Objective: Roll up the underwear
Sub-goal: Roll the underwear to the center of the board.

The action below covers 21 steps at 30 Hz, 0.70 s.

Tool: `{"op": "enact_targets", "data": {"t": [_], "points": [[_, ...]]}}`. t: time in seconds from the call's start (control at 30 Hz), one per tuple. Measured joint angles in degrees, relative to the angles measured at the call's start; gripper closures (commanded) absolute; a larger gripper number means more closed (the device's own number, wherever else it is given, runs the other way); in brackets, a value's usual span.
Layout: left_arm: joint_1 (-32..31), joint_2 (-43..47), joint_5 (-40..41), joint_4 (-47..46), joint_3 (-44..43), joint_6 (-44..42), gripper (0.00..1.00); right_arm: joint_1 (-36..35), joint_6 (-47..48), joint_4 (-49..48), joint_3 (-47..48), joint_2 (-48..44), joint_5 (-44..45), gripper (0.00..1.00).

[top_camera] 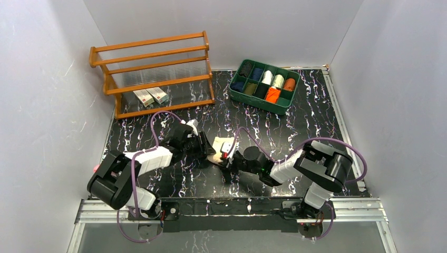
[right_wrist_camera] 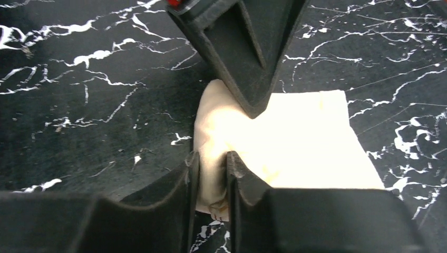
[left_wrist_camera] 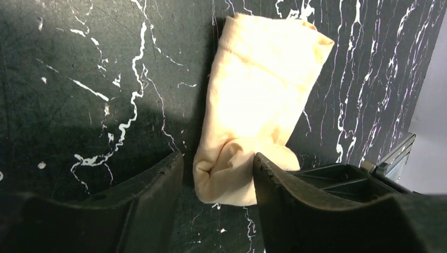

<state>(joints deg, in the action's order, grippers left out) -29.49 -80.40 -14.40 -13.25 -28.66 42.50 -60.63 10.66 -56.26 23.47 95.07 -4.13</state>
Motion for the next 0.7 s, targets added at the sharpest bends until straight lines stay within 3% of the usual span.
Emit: {"op": "enact_targets", "data": {"t": [0.17, 0.5, 0.7], "points": [[0.09, -3.67, -0.01, -0.76, -1.96, -0.14, 0.61, 0.01, -1.77, -0.36, -0.12, -0.07, -1.82, 0.42], [0.09, -5.42, -0.21, -1.53, -2.94, -0.58, 0.62, -0.04, 3.71, 14.63, 4.11, -6.67, -2.45, 0.29], [0.13, -5.82, -0.55, -1.44, -3.31, -1.25, 0.63, -0.14, 9.91, 20.74, 6.75, -11.45, -1.37, 0.30]]}}
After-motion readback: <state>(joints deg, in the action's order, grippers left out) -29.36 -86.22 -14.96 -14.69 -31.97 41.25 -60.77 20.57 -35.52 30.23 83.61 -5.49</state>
